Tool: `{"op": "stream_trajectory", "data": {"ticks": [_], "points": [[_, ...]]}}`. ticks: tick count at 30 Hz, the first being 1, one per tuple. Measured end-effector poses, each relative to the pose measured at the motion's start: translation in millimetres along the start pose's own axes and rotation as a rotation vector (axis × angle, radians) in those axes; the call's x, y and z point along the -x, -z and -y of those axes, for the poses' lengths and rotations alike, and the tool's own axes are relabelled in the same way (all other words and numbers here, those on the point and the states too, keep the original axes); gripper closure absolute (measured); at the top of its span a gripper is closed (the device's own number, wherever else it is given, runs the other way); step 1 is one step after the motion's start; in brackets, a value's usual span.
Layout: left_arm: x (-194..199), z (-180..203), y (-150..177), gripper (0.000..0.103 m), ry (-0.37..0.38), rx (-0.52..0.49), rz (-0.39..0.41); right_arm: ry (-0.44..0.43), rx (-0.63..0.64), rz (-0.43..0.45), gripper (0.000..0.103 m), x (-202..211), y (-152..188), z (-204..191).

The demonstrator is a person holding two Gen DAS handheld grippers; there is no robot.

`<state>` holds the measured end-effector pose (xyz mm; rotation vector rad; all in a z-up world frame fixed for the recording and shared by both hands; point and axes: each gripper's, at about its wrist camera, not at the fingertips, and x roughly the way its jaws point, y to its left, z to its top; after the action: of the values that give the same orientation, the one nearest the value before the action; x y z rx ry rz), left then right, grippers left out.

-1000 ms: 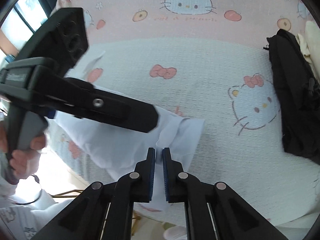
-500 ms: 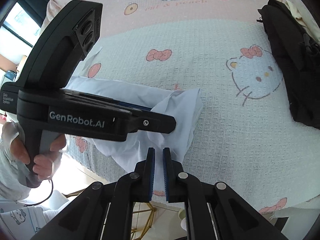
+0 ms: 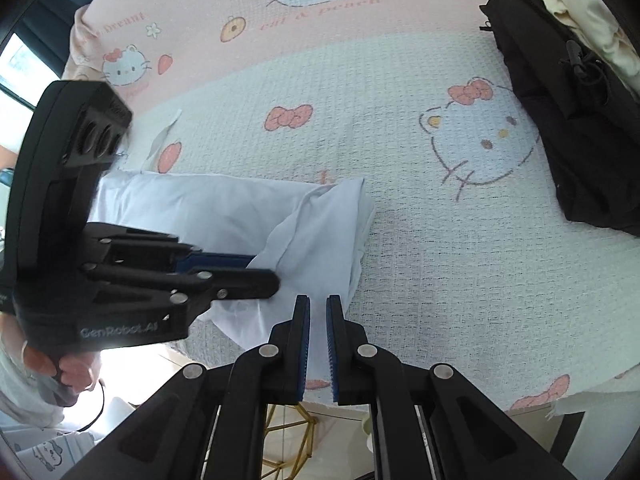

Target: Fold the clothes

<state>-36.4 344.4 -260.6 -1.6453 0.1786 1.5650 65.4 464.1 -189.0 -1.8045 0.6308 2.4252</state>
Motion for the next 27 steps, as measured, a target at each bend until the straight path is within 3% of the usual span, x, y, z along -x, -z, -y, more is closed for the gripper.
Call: {"op": "stream_trajectory", "data": {"ticks": [2, 3, 4, 6, 10, 11, 13, 14, 15, 19, 27], "points": [[7, 1, 4, 0.091, -0.049, -0.014, 0.03, 0.058, 0.006, -0.005, 0.078, 0, -3, -4], [10, 1, 4, 0.09, -0.074, -0.016, 0.035, 0.101, 0.007, -0.003, 0.057, 1, -4, -7], [13, 2, 4, 0.09, -0.098, -0.018, 0.04, 0.14, 0.012, 0.001, 0.045, 3, -5, -10], [20, -2, 6, 0.09, -0.104, 0.001, 0.052, 0.164, 0.018, 0.017, 0.045, 6, -7, -19], [36, -18, 13, 0.089, -0.031, 0.08, 0.064, 0.133, 0.001, 0.047, 0.044, 12, -8, -34], [39, -22, 15, 0.085, -0.029, 0.095, 0.071, 0.144, 0.008, 0.048, 0.044, 11, -8, -39], [46, -30, 18, 0.056, -0.026, 0.126, 0.086, 0.182, 0.03, 0.049, 0.044, 10, -6, -49], [52, -32, 21, 0.036, -0.029, 0.14, 0.109, 0.198, 0.04, 0.049, 0.044, 10, -6, -54], [57, -34, 25, 0.033, -0.026, 0.15, 0.141, 0.208, 0.047, 0.053, 0.044, 12, -6, -59], [69, -40, 35, 0.032, -0.071, 0.156, 0.173, 0.216, 0.059, 0.089, 0.044, 23, -7, -77], [93, -63, 53, 0.033, -0.091, 0.202, 0.233, 0.232, 0.094, 0.1, 0.041, 33, -4, -113]]}}
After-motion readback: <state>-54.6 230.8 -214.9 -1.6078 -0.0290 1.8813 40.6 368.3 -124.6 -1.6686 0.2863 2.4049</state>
